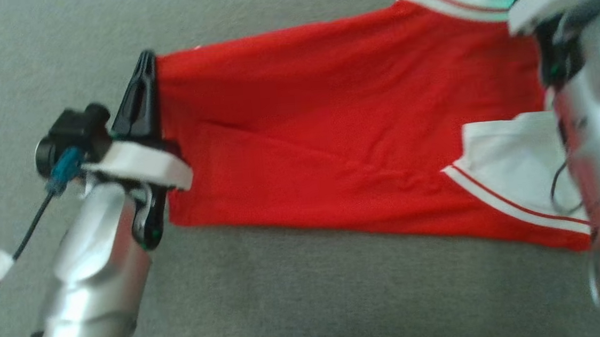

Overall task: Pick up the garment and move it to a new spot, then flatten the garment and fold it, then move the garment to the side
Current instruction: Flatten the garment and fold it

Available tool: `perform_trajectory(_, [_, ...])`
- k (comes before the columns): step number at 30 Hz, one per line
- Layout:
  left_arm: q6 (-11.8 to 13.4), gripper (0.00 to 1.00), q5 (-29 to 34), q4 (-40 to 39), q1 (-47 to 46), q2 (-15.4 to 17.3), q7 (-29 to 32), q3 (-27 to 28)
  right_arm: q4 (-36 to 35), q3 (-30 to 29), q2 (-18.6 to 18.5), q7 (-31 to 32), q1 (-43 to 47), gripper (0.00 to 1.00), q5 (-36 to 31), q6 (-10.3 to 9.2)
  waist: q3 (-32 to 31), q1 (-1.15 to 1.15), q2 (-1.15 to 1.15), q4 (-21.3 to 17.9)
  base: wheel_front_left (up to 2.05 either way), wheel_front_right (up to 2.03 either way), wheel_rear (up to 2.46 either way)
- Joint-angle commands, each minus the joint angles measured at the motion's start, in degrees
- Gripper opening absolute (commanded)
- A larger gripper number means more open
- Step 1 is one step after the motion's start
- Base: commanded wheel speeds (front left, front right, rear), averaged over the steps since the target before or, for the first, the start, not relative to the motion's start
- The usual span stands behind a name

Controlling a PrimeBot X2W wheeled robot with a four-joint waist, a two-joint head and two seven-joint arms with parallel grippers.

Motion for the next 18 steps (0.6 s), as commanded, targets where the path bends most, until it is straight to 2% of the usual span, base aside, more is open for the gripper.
perform_trajectory(1, [0.3, 0.0, 1.4, -2.3, 0.6, 2.6, -0.4, 3.6, -4.3, 2.3, 1.0, -0.6, 4.5, 0.0, 3.0, -0.04, -3.1, 0.0, 0.0, -3.3, 0.0, 0.0, 0.0])
perform_trajectory(4, [0.7, 0.0, 4.5, -3.6, 4.9, 2.9, -0.4, 6.7, -11.3, 5.6, 0.8, -0.6, 13.3, 0.0, 9.4, -0.04, -5.1, 0.0, 0.0, -5.4, 0.0, 0.0, 0.0])
perform_trajectory(5, [0.7, 0.0, 4.5, -3.6, 4.9, 2.9, -0.4, 6.7, -11.3, 5.6, 0.8, -0.6, 13.3, 0.0, 9.4, -0.04, -5.1, 0.0, 0.0, -5.4, 0.0, 0.0, 0.0])
perform_trajectory(9, [1.5, 0.0, 7.9, -6.0, 11.5, 2.5, -0.4, 11.6, -19.3, 8.8, 0.9, -0.6, 25.5, 0.0, 18.0, -0.04, -7.8, 0.0, 0.0, -8.0, 0.0, 0.0, 0.0])
perform_trajectory(10, [1.8, 0.0, 9.7, -7.3, 14.9, 2.0, -0.4, 13.6, -22.2, 9.2, 0.9, -0.6, 30.9, 0.0, 21.2, -0.04, -9.0, 0.0, 0.0, -9.0, 0.0, 0.0, 0.0])
perform_trajectory(18, [2.0, 0.0, 14.2, -10.1, 25.1, -1.1, -0.4, 19.5, -26.3, 10.6, 1.9, -0.6, 41.8, 0.0, 26.2, -0.04, -12.0, 0.0, 0.0, -10.9, 0.0, 0.0, 0.0])
